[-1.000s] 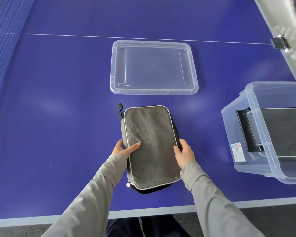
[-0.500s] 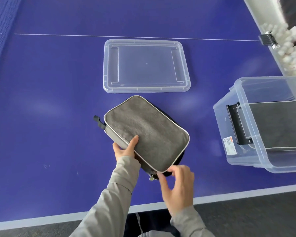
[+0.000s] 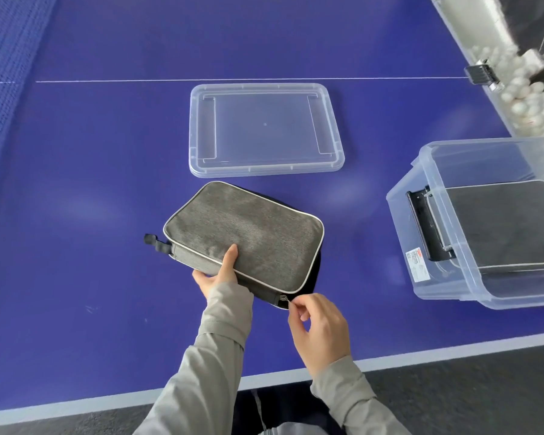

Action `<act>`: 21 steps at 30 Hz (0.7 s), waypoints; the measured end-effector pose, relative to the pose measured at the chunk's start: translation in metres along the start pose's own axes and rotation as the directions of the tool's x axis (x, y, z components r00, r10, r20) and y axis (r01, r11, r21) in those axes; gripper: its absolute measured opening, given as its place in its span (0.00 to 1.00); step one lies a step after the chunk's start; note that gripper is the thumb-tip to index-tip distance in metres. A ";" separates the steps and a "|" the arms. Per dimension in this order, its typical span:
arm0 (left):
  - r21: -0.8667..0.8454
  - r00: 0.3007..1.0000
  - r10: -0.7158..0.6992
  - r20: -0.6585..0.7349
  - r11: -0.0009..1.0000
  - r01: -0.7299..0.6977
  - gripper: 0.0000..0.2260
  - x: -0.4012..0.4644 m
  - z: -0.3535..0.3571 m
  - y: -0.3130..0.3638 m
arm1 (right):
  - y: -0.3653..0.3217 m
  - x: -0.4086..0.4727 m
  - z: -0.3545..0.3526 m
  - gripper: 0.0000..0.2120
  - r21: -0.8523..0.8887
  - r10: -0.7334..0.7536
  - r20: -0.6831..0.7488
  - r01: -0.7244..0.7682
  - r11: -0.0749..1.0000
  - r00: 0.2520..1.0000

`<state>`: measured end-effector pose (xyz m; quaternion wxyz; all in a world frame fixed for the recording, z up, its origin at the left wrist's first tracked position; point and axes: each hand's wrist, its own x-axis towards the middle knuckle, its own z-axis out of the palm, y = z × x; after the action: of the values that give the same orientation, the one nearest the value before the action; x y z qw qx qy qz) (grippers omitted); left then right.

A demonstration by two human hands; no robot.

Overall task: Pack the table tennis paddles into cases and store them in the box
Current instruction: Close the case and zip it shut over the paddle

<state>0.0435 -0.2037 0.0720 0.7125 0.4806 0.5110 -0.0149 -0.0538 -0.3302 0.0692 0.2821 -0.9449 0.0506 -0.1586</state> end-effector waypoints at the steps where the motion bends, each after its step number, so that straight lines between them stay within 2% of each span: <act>1: -0.002 1.000 -0.010 -0.002 1.000 0.010 0.21 -0.001 -0.001 0.001 | -0.001 0.000 -0.001 0.05 0.042 0.036 0.012 -0.037 0.998 0.999; 4: 0.013 1.000 -0.005 0.004 1.000 0.005 0.17 0.000 -0.005 0.005 | 0.003 0.002 -0.007 0.09 0.092 0.115 0.019 -0.117 0.989 0.993; 6: 0.027 1.000 0.003 0.014 1.000 -0.003 0.18 0.003 -0.010 0.009 | 0.009 0.005 -0.012 0.10 0.109 0.182 0.003 -0.182 0.977 0.983; 8: 0.026 0.999 -0.010 0.050 1.000 0.009 0.20 0.005 -0.014 0.013 | 0.017 0.010 -0.017 0.09 0.131 0.228 -0.004 -0.225 0.965 0.974; 13: 0.009 0.990 -0.038 0.137 0.999 0.037 0.15 0.000 -0.024 0.021 | 0.026 0.028 -0.021 0.07 0.270 0.321 0.063 -0.326 0.906 0.945; 17: -0.025 0.984 -0.048 0.173 0.998 0.053 0.14 -0.006 -0.030 0.026 | 0.024 0.042 -0.028 0.09 0.331 0.275 0.039 -0.271 0.904 0.961; 21: -0.070 0.985 -0.086 0.151 0.993 0.097 0.14 -0.005 -0.034 0.036 | 0.008 0.053 -0.036 0.12 0.422 0.231 -0.070 -0.181 0.888 0.970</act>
<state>0.0350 -0.1629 0.0991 0.7650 0.4264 0.4784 -0.0635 -0.0153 -0.3653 0.1074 0.4871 -0.8420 0.1328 -0.1904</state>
